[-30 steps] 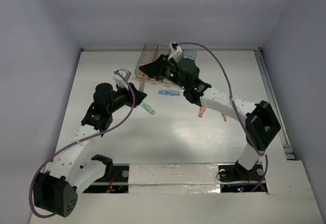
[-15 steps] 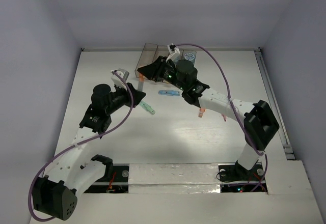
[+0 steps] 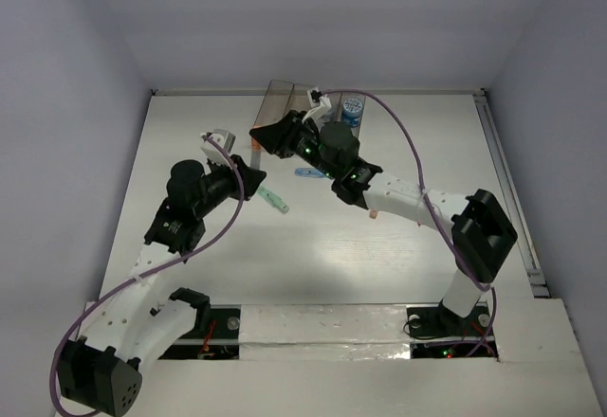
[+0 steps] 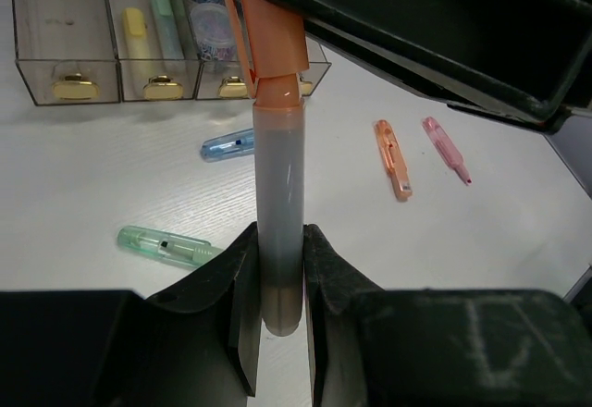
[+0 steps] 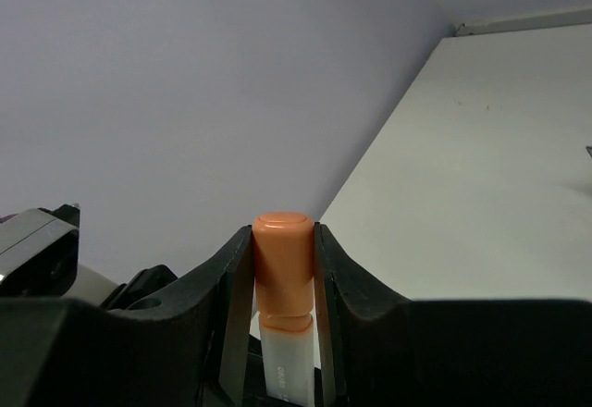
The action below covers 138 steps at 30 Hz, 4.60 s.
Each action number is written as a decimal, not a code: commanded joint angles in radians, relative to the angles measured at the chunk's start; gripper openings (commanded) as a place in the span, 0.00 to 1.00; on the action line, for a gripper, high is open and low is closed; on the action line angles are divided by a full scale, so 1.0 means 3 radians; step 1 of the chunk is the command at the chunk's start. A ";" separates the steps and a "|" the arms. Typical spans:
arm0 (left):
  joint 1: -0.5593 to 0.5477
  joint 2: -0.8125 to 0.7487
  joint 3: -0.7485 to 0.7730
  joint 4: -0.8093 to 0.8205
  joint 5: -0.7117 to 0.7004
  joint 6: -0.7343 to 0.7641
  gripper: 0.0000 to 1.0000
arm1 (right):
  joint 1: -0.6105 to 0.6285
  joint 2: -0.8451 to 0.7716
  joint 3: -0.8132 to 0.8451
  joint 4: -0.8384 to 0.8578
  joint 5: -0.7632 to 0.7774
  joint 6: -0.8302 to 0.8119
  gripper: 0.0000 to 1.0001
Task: Sort the stationery into containers
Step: Close the pen cap on the pen, then place the pen in the storage box.
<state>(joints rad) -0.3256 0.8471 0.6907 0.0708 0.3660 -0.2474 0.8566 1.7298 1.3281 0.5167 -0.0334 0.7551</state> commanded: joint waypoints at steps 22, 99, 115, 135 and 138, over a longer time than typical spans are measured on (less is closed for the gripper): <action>-0.0004 -0.0410 0.0070 0.0194 -0.0228 -0.0024 0.00 | 0.0479 -0.0131 -0.0219 0.0287 0.0444 -0.0348 0.01; 0.0666 -0.1013 0.0086 0.0173 -0.0520 -0.0157 0.00 | 0.1609 -0.0018 -0.1196 -0.0152 0.0329 0.0106 0.00; 0.0666 -0.0666 0.0014 0.0327 0.0575 -0.0326 0.58 | 0.0449 0.0175 -0.0118 -0.0050 0.0985 -0.0165 0.00; 0.0528 -0.0712 0.0091 0.0045 0.0278 -0.0218 0.94 | -0.1060 0.1958 0.2223 -0.1032 0.0495 -0.0589 0.00; 0.0528 -0.0676 0.0091 0.0040 0.0247 -0.0218 0.94 | -0.1101 0.2215 0.2678 -0.1236 0.0480 -0.0620 0.00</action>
<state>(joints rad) -0.1619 0.6380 0.6701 0.0601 0.4553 -0.3225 0.5224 2.3501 1.9881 0.2325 0.1528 0.6079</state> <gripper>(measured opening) 0.938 0.336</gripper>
